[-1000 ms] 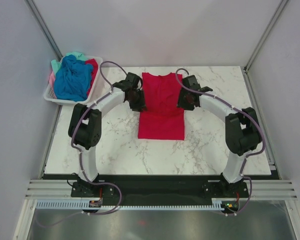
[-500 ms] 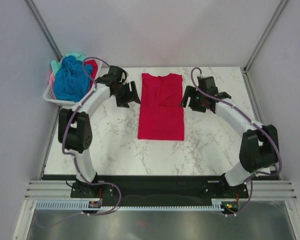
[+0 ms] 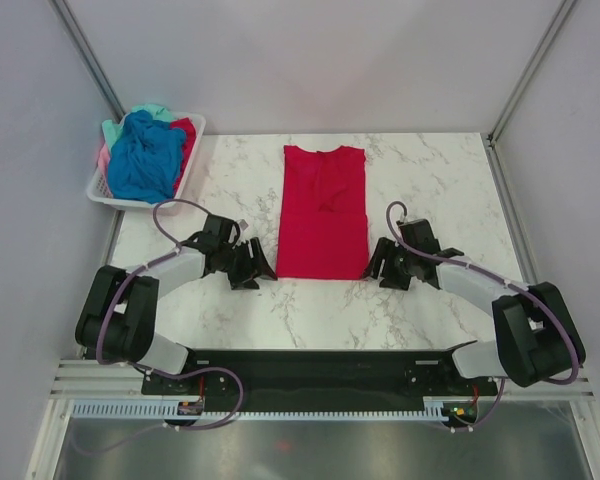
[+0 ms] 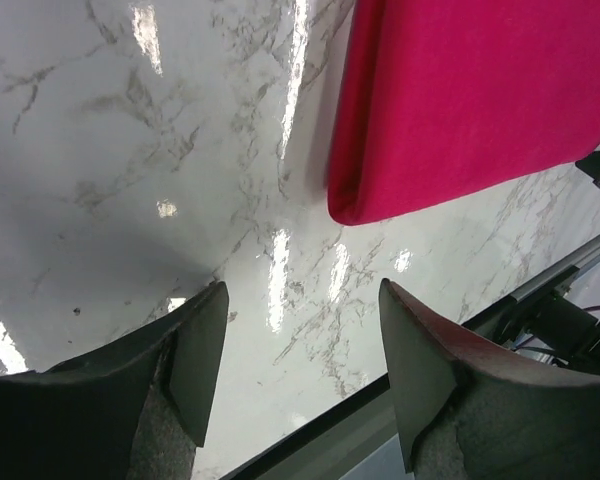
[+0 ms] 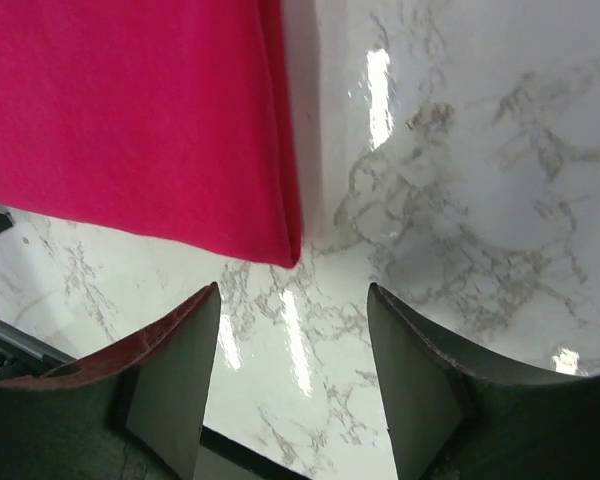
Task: Fold and stack the t-shirts
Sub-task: Fold the tshirt
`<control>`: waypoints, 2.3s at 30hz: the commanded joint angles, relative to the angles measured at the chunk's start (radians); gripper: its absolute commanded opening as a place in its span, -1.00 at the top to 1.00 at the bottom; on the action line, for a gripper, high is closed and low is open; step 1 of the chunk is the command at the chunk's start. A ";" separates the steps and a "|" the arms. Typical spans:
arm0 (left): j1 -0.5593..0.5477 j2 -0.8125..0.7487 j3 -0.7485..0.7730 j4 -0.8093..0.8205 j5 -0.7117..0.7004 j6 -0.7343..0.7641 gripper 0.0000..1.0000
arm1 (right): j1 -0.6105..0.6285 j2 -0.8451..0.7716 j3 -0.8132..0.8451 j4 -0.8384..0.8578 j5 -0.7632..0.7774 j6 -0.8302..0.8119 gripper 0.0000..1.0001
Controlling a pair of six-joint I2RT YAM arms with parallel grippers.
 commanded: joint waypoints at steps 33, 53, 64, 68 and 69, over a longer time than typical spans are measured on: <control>-0.078 0.141 -0.107 0.398 -0.002 -0.125 0.80 | 0.003 0.172 -0.058 0.267 -0.028 0.018 0.60; -0.399 -0.553 -0.320 0.056 -0.186 -0.311 0.96 | 0.058 -0.403 -0.178 -0.130 0.022 0.128 1.00; -0.469 -0.793 -0.125 -0.291 -0.291 -0.337 0.96 | 0.231 -0.612 0.006 -0.368 0.189 0.271 1.00; -0.465 -0.713 0.068 -0.407 -0.398 -0.265 0.96 | 0.231 -0.477 0.163 -0.416 0.242 0.199 1.00; -0.457 -0.661 0.100 -0.423 -0.413 -0.245 0.96 | 0.231 -0.424 0.218 -0.419 0.254 0.189 1.00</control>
